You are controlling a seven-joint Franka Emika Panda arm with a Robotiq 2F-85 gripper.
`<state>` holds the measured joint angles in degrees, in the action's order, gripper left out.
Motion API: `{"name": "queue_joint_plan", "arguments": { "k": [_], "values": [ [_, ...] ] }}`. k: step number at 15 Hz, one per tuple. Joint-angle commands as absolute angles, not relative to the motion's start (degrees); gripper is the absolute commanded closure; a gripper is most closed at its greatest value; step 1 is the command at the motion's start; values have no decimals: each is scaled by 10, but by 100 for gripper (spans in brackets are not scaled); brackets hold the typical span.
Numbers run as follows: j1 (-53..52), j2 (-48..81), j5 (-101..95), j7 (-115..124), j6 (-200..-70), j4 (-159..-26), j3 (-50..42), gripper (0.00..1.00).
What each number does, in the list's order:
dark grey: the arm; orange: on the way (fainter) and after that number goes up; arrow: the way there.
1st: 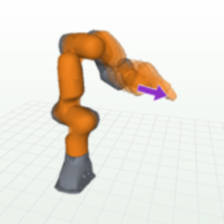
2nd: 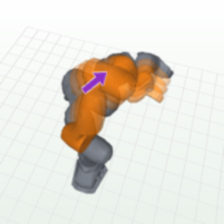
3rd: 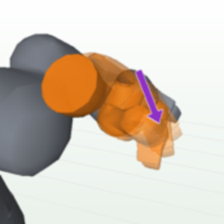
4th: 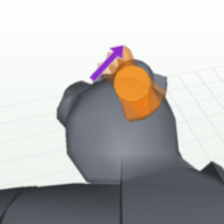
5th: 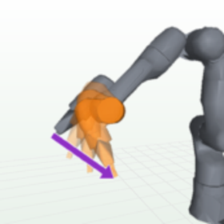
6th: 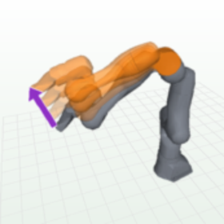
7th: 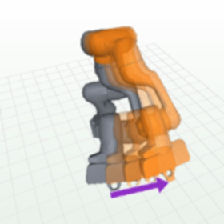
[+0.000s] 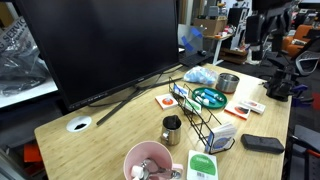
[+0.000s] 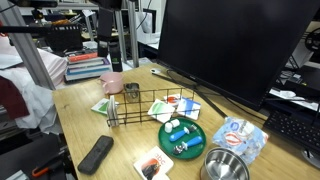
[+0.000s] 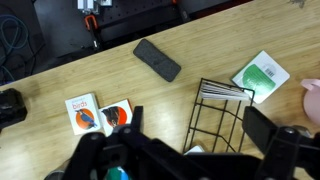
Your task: Remove one marshmallow from the green plate and put it in the silver pot
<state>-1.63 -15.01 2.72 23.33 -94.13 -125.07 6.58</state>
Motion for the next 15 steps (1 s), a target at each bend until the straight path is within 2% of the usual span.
{"name": "queue_joint_plan", "arguments": {
  "k": [1, 15],
  "values": [
    [-2, -115, 40, 259, -943, -1249, 50, 0],
    [0, -80, 23, 274, -955, -1254, 34, 0]
  ]
}}
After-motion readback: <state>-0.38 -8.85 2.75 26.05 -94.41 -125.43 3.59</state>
